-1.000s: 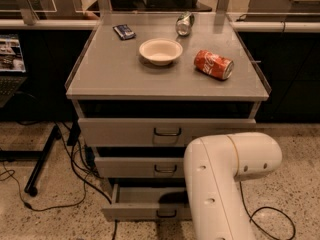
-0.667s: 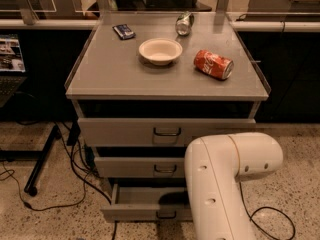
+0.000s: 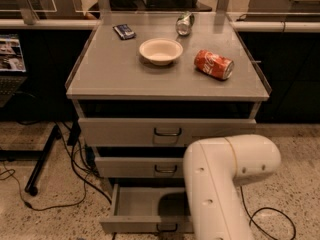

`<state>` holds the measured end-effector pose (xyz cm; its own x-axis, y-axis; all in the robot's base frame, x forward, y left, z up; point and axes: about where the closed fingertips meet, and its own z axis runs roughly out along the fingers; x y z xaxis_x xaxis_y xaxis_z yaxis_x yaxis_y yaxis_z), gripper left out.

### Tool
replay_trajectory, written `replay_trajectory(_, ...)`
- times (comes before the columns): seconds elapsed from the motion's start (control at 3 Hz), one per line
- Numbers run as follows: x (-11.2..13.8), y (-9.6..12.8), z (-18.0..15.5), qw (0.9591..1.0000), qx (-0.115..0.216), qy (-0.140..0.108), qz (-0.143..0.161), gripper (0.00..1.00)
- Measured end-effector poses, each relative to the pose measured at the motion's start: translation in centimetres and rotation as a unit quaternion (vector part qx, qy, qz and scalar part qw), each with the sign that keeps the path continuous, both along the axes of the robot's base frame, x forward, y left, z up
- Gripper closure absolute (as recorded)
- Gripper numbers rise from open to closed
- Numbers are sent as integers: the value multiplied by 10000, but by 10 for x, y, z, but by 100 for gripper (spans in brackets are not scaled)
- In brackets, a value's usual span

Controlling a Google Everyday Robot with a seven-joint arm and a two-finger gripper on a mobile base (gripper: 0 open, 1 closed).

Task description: Open bottom drawer

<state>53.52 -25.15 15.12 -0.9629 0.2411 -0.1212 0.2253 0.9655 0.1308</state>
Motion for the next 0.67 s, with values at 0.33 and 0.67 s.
replay_trajectory(0.33, -41, -3, -15, 9988, 413, 192, 165, 100)
replay_trajectory(0.67, -48, -4, -14, 9984, 480, 211, 195, 100)
